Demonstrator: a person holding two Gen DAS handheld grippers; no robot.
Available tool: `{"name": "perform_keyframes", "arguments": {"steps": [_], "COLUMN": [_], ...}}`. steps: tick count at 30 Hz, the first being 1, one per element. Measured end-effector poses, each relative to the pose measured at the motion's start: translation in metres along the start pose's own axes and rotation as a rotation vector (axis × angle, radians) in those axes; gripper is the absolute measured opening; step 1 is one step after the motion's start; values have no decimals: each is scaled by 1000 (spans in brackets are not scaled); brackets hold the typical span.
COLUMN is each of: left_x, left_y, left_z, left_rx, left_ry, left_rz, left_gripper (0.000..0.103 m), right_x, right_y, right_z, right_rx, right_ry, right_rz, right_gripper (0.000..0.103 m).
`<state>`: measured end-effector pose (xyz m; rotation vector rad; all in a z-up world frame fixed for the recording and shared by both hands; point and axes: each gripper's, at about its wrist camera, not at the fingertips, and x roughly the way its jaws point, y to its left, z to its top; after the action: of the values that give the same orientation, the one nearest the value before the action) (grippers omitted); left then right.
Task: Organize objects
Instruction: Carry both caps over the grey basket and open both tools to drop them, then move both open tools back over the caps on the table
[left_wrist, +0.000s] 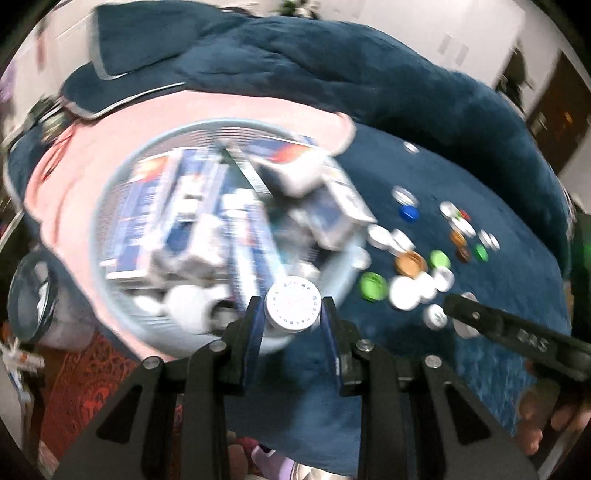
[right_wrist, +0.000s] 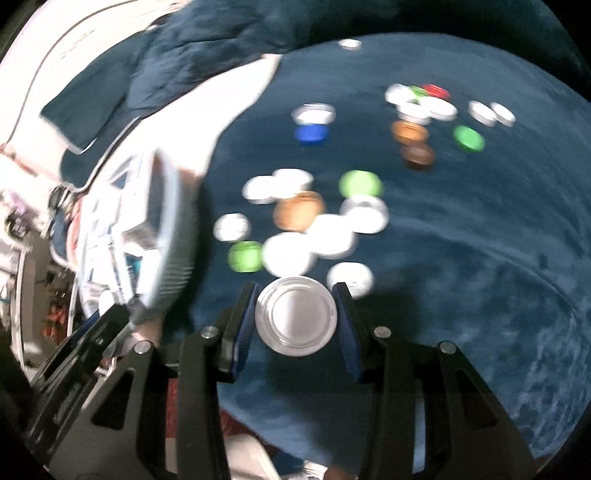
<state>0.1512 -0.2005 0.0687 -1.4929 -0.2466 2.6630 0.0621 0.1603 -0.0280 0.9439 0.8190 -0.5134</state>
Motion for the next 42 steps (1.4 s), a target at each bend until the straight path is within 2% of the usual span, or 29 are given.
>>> {"name": "perform_keyframes", "arguments": {"steps": [5,11,13,14,15,18,22,25,28,29,30,32,37,39,42], "left_x": [0,14,11,6,-3,-26,-45,-41,-35,-34,-33,-31,-29,-28,-25], "left_y": [42,60,63,66,71,86,119,141,152,153,153,153,146,142,138], "left_z": [5,5,4,4,3,3,-1,-5,-10,-11,-12,-12,-10,-9,-8], "left_rx": [-105,-132,-132,-135,-149,-184,-275,-342,-356,-357,-359,-364,-341,-330,-316], "left_ry": [-9,29,34,30,12,-42,-91,-63,-43,-39,-35,-34,-29,-24,-15], "left_rz": [40,29,18,9,-5,25,137,161,186,192,198,199,209,216,228], "left_gripper": [31,31,38,53,62,73,80,82,92,96,98,99,101,102,102], "right_x": [-1,8,12,13,13,15,20,25,33,36,37,34,25,25,28], "right_y": [53,91,100,103,108,123,150,167,179,181,182,179,168,159,143], "right_z": [-2,0,1,1,1,0,-5,-10,-12,-12,-12,-11,-8,-7,-4], "right_rx": [-87,-142,-155,-160,-167,-193,-243,-285,-325,-334,-337,-329,-337,-331,-309], "right_ry": [-2,11,18,20,22,27,46,56,72,84,87,67,34,35,46], "right_rz": [57,98,107,112,118,137,180,202,250,262,265,269,221,195,142], "right_gripper": [42,42,42,42,42,42,42,42,42,47,62,79,89,100,103]}}
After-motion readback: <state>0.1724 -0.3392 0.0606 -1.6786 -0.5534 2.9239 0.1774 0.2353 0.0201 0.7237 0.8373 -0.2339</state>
